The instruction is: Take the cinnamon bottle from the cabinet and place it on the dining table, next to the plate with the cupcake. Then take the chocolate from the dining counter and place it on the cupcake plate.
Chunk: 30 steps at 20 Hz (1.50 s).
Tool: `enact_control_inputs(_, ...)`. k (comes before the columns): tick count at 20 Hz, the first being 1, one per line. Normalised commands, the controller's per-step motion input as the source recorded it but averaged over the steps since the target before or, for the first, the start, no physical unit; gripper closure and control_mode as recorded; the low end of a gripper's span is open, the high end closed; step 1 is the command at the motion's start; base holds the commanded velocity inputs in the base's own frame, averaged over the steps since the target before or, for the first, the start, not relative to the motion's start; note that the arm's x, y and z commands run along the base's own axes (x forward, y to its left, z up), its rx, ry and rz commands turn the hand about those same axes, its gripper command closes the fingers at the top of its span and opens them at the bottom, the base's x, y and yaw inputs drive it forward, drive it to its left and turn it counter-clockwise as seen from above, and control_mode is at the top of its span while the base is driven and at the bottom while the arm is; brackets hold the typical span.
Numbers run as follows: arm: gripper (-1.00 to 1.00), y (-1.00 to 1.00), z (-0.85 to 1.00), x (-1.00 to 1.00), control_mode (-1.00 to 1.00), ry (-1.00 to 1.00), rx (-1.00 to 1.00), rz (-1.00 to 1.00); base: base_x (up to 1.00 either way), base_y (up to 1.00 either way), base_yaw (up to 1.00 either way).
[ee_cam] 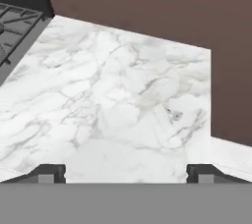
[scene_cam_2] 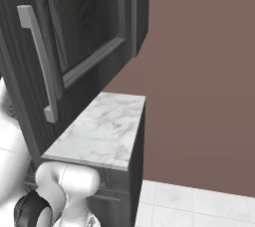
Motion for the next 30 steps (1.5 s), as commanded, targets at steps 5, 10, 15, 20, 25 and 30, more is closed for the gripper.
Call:
enact_control_inputs(5, -1.00, 0.63, 0.29, 0.01, -1.00, -0.35, -0.02, 0.16, 0.00, 0.00, 0.00)
enact_control_inputs(10, -1.00, 0.58, 0.39, 0.12, -1.00, -0.24, 0.00, 0.12, 0.00, 0.00, 0.00)
enact_control_inputs(15, -1.00, 0.51, 0.49, 0.21, -1.00, -0.15, 0.01, 0.03, 0.00, 0.00, 0.00)
enact_control_inputs(20, -1.00, 0.47, 0.53, 0.33, -1.00, -0.03, 0.00, 0.00, 0.00, 0.00, 0.00)
enact_control_inputs(25, -1.00, 0.33, 0.51, 0.38, -1.00, 0.00, 0.00, -0.01, 0.00, 0.00, 0.00)
enact_control_inputs(30, -1.00, 0.26, 0.52, 0.33, -1.00, 0.00, 0.00, -0.07, 0.00, 0.00, 0.00)
